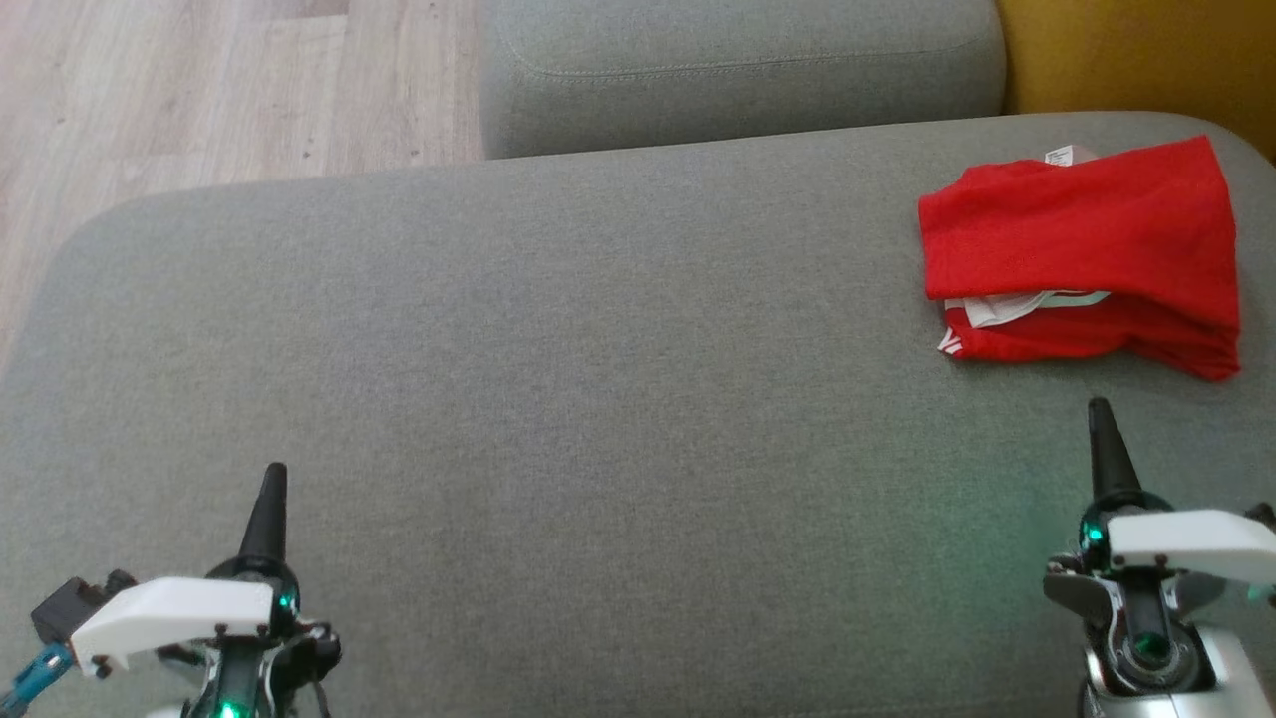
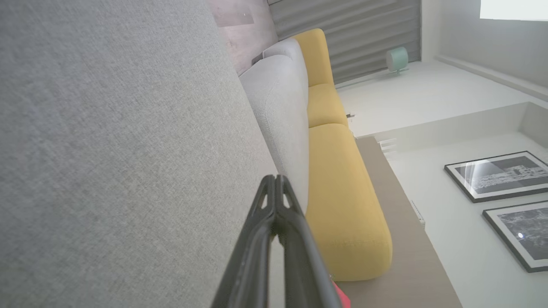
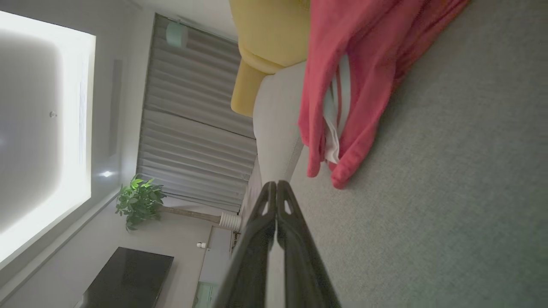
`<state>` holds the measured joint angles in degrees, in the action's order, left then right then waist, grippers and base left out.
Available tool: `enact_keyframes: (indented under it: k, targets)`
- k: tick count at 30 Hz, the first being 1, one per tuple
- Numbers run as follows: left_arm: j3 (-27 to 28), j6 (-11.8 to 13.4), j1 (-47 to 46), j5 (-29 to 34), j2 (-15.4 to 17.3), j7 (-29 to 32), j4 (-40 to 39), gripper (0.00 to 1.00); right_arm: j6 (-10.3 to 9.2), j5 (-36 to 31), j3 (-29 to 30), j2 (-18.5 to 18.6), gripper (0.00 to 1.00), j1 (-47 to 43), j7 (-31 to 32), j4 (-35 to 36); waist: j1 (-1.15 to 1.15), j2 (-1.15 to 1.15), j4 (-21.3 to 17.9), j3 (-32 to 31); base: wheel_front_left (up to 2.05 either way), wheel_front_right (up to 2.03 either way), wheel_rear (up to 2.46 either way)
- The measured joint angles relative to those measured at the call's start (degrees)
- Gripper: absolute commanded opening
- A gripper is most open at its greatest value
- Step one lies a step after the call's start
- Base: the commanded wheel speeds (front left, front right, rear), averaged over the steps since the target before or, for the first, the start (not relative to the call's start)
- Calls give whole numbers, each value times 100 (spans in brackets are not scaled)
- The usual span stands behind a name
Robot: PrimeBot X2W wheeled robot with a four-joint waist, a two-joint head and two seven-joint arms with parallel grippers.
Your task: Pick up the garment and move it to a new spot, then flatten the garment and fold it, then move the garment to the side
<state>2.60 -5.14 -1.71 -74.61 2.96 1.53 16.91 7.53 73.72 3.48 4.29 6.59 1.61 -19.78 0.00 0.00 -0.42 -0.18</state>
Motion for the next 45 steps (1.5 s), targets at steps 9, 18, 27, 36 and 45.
enact_keyframes:
  k: [9,18,27,36,45]
  targets:
    - [25,-81,-3,-535,-14,148,-18,0,0,550,115,-30,0,-54,143,96,0,0,14,11,0,0,0]
    - [105,-126,-43,-1049,-24,299,-27,0,0,1102,257,-82,0,-57,255,203,0,0,27,22,0,0,0]
    - [180,-192,-115,-1591,-36,435,-60,0,0,1659,382,-166,0,-169,428,289,0,0,40,34,0,0,0]
    - [185,-193,-115,-1730,-53,452,-68,0,0,1804,424,-168,0,-168,454,348,0,0,43,36,0,0,0]
    - [186,-193,-115,-1730,-54,452,-69,0,0,1804,424,-168,0,-168,454,352,0,0,43,35,0,0,0]
